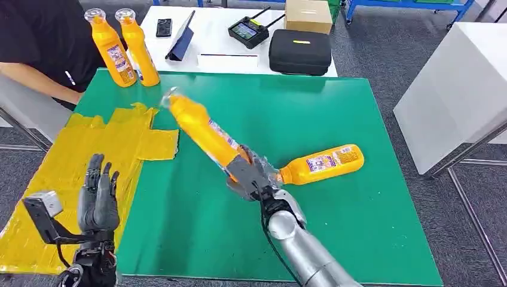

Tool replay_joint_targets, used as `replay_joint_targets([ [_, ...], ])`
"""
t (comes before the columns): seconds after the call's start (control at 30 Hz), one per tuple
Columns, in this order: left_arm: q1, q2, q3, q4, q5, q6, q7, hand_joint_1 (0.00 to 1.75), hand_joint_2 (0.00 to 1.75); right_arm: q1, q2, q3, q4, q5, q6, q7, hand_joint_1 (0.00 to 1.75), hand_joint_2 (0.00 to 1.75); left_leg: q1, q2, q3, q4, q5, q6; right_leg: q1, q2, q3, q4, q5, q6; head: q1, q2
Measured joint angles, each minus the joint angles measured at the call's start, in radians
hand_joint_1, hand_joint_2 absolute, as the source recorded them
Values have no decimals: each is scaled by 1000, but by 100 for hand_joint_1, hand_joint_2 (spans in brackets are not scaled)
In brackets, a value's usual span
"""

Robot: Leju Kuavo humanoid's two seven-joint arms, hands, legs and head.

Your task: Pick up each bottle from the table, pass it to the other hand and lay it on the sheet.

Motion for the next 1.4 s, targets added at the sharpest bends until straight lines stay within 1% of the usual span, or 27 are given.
replay_joint_targets([
  [0.17, -2, -8, 9, 0, 27, -24, 12, 0, 175, 49, -15, 12, -85, -17, -5, 5, 175, 175, 0, 0, 0, 0, 0, 0, 0, 0, 0, 0, 0, 0, 0, 0],
  [0.37, -6, -16, 8, 1, 35, -39, 17, 0, 175, 63, -21, 23, -123, -20, -2, 11, 175, 175, 0, 0, 0, 0, 0, 0, 0, 0, 0, 0, 0, 0, 0, 0],
  [0.43, -9, -19, 5, 2, 55, -65, 29, 0, 175, 64, -21, 34, -127, -7, 8, 17, 175, 175, 0, 0, 0, 0, 0, 0, 0, 0, 0, 0, 0, 0, 0, 0],
  [0.5, -13, -25, -12, 2, 71, -106, 45, 0, 175, 67, -13, 61, -133, 43, 9, 26, 175, 175, 0, 0, 0, 0, 0, 0, 0, 0, 0, 0, 0, 0, 0, 0],
  [0.57, -22, -39, -45, 1, 71, -122, 60, 0, 175, 67, 5, 104, -133, 96, 2, 42, 175, 175, 0, 0, 0, 0, 0, 0, 0, 0, 0, 0, 0, 0, 0, 0],
  [0.77, -31, -62, -121, -7, 72, -118, 79, 0, 175, 66, 40, 202, -132, 162, -21, 63, 175, 175, 0, 0, 0, 0, 0, 0, 0, 0, 0, 0, 0, 0, 0, 0],
  [0.93, -38, -72, -143, -21, 83, -107, 97, 0, 175, 54, 70, 271, -104, 246, -77, 79, 175, 175, 0, 0, 0, 0, 0, 0, 0, 0, 0, 0, 0, 0, 0, 0],
  [1.03, -39, -77, -149, -27, 86, -106, 101, 0, 175, 49, 88, 311, -83, 263, -95, 82, 175, 175, 0, 0, 0, 0, 0, 0, 0, 0, 0, 0, 0, 0, 0, 0],
  [1.3, -41, -77, -157, -31, 90, -105, 105, 0, 175, 29, 102, 359, -46, 265, -105, 78, 175, 175, 0, 0, 0, 0, 0, 0, 0, 0, 0, 0, 0, 0, 0, 0],
  [1.4, -33, -77, -151, -40, 101, -82, 104, 0, 175, 11, 108, 395, -17, 273, -103, 52, 175, 175, 0, 1, 0, 0, 0, 0, 0, 1, 0, 0, 0, 0, 0, 0],
])
